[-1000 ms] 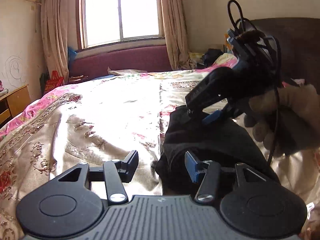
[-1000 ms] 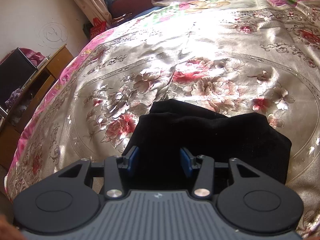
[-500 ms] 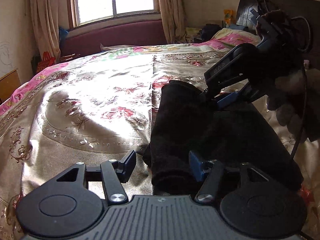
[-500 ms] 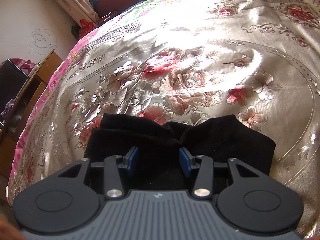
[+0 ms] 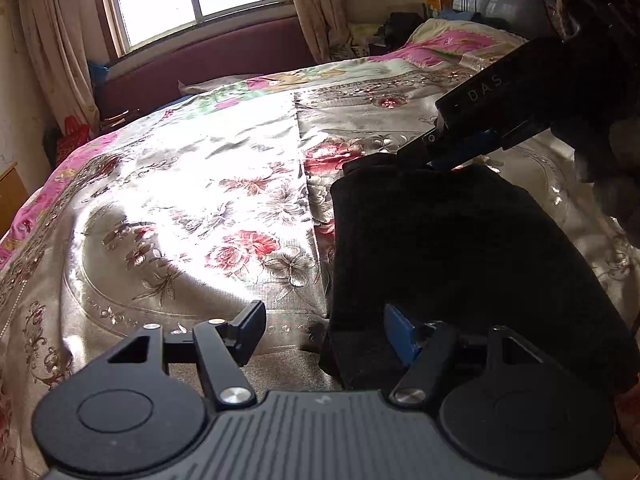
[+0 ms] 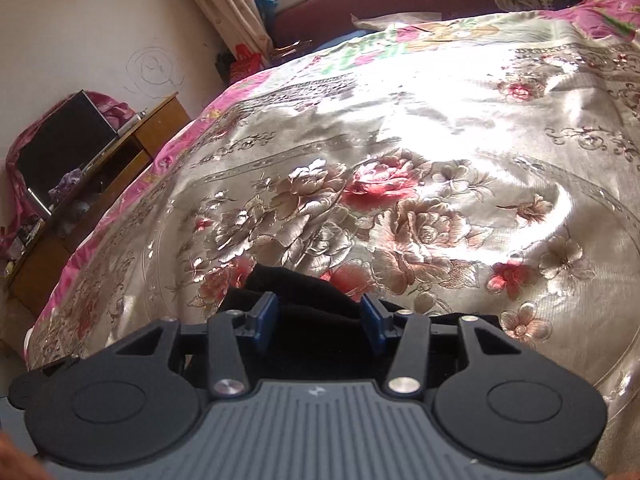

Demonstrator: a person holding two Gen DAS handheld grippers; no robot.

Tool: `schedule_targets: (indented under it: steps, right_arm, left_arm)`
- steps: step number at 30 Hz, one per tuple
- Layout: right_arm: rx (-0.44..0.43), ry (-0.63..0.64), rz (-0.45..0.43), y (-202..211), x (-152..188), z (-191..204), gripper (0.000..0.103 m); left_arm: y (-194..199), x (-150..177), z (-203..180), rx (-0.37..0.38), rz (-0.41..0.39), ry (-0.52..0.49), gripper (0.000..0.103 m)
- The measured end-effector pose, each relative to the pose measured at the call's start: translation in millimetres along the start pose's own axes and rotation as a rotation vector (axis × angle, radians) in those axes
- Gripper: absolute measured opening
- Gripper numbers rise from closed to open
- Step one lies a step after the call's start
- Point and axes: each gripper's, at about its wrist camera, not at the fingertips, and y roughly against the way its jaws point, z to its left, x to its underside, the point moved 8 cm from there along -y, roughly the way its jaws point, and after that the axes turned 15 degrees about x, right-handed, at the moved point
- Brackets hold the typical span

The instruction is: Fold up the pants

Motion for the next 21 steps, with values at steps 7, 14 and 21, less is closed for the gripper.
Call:
schedule_targets:
  steps: [7,14,21]
  right_arm:
    - [0.153,0.004,0.008,-28.3,12.5,-1.7,0.052]
    - [0.173,-0.078,-0.121,77.9,47.3,-15.4,0.052]
    - [0.222,-0.127,-0.195,128.5,71.5,-14.0,0.053]
  left_arm:
    - [-5.1,-3.5,5.5,-0.014,-0.009,0.015,0.081]
    - [22.5,0.5,-5.5,-0.037,-0.048,0.033,0.08]
    - [45.3,-0.5,-24.8,-0.053,-0.088,0.006,0.08]
